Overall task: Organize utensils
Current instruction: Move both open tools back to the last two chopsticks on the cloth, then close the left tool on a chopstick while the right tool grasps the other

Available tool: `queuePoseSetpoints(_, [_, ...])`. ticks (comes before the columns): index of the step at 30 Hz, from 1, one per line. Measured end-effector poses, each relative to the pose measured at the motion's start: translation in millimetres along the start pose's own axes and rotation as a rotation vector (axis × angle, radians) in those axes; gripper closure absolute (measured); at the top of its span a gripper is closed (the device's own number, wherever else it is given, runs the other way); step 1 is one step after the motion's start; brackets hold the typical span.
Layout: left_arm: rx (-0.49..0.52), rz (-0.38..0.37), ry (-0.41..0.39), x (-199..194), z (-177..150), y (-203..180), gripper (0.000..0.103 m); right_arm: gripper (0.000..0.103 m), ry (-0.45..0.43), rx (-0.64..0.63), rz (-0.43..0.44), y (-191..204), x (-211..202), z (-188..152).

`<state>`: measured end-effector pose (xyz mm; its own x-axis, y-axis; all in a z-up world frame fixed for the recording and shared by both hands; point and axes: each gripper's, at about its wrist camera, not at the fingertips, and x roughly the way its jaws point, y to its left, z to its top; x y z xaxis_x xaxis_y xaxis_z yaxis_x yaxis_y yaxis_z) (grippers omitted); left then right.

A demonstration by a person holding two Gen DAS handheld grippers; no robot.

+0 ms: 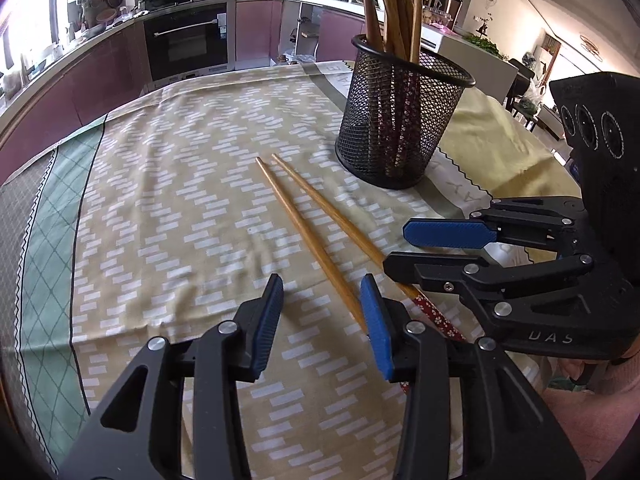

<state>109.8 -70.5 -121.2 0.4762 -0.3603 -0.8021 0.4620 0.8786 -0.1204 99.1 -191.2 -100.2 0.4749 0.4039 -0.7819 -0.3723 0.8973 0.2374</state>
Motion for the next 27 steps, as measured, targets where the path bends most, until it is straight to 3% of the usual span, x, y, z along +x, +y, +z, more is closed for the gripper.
queuePoseSetpoints(8, [-0.030,0.016,0.011,-1,-2,6,0.075,0.075,0.003,-0.033,-0.028,7,6,7])
queuePoseSetpoints(27, [-0.078,0.040,0.021,13,22,28,0.076,0.076,0.004,-0.090,-0.097,12,28,30])
